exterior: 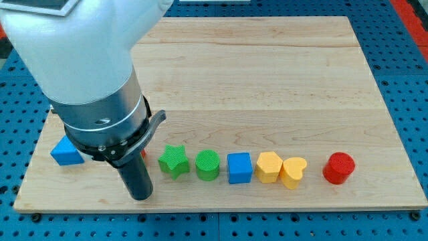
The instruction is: Move the yellow heart towards the top right to the board
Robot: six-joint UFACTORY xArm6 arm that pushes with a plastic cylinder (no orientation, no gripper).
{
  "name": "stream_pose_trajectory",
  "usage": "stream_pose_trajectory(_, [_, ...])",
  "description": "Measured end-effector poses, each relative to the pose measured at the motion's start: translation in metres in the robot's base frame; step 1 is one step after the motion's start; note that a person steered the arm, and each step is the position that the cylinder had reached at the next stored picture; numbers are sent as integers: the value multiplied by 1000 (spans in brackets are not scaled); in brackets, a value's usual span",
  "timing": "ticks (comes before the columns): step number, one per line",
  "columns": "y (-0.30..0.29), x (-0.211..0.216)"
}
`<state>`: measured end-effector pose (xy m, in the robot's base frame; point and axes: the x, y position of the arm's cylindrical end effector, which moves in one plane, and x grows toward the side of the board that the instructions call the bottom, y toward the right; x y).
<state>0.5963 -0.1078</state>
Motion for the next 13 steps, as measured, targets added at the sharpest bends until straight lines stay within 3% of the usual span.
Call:
stream_pose_trajectory(4, [207, 4])
stream_pose_trajectory(5, [264, -21])
stream_pose_trajectory(7, [280, -71])
stream_pose_trajectory(8, [283, -24])
stream_pose_trajectory(9, [379, 12])
stream_pose_trajectory(10, [371, -37])
stream_pose_trajectory(11, [285, -86])
stream_pose_trajectory(12, [263, -97])
stream_pose_trajectory(13, [325, -66])
